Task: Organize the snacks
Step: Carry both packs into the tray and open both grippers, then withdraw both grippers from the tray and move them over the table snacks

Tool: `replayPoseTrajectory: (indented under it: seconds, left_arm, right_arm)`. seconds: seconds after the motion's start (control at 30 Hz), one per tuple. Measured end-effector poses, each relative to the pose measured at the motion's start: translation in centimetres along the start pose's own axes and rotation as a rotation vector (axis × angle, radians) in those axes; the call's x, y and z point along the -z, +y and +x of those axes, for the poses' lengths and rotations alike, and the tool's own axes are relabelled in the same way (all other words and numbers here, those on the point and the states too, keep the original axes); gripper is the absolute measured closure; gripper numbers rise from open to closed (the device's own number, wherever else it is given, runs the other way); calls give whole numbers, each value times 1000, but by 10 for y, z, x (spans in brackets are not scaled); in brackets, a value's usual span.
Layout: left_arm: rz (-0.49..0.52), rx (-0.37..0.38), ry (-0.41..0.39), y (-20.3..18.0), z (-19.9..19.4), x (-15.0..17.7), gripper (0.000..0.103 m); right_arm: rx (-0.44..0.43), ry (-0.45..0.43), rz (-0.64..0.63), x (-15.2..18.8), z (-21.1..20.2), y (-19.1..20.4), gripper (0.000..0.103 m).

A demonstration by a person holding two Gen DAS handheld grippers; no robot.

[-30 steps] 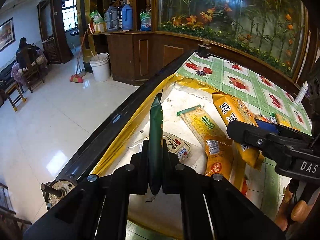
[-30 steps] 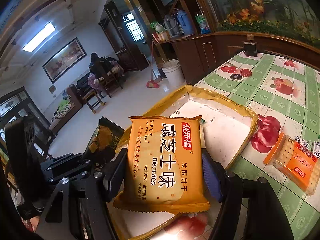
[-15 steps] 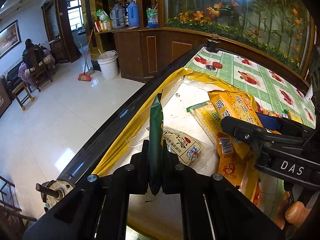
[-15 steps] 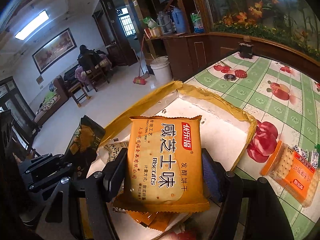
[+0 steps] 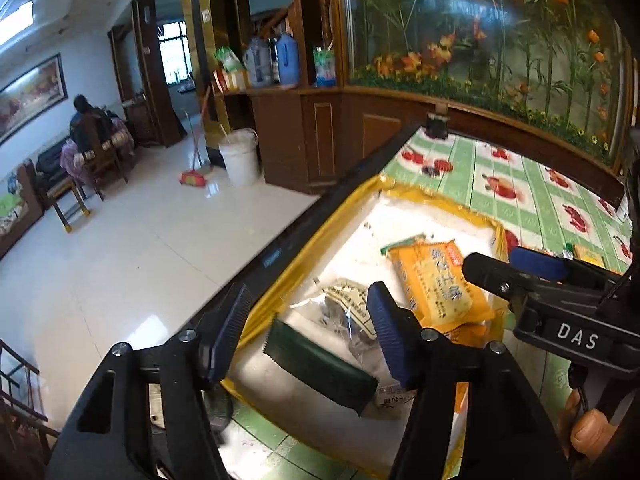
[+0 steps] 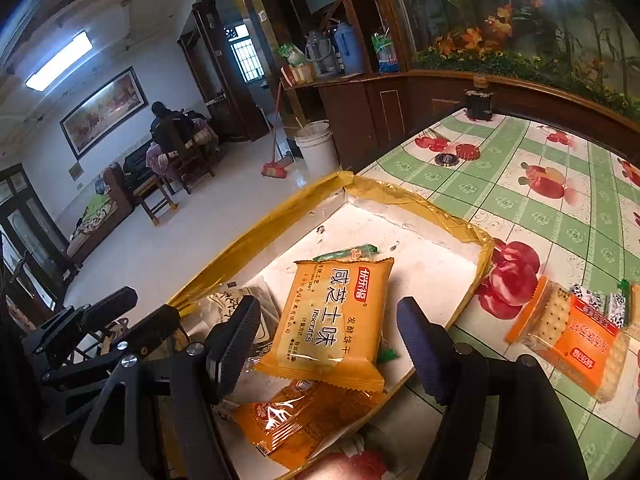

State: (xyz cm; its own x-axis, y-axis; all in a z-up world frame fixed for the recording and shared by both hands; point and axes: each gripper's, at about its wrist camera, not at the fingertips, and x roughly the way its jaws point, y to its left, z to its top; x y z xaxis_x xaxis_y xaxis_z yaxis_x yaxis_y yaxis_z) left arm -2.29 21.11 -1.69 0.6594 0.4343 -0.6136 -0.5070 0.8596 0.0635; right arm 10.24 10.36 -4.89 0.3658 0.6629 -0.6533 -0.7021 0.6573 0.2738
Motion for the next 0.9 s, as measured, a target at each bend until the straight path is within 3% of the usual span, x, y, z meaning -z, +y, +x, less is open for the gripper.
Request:
replayPoseTrajectory:
  seconds: [0.17,0.33,0.77,0.9]
  left_arm:
    - [10,-2,-68,-3,-32,-9,38]
    - [21,-3,-118,-11,-53,-13,30]
    - [44,-5,-152,-31,-81,-13,30]
    - [59,-5,-173,-41,-91,-11,25]
  right_arm:
    - [2,-73,8,1,-42,4,30]
    - [15,-132,6,5,-80,9,27]
    - [34,-226,60,24,-144,-9,24]
    - [41,-246,87,32,-157,-20,23]
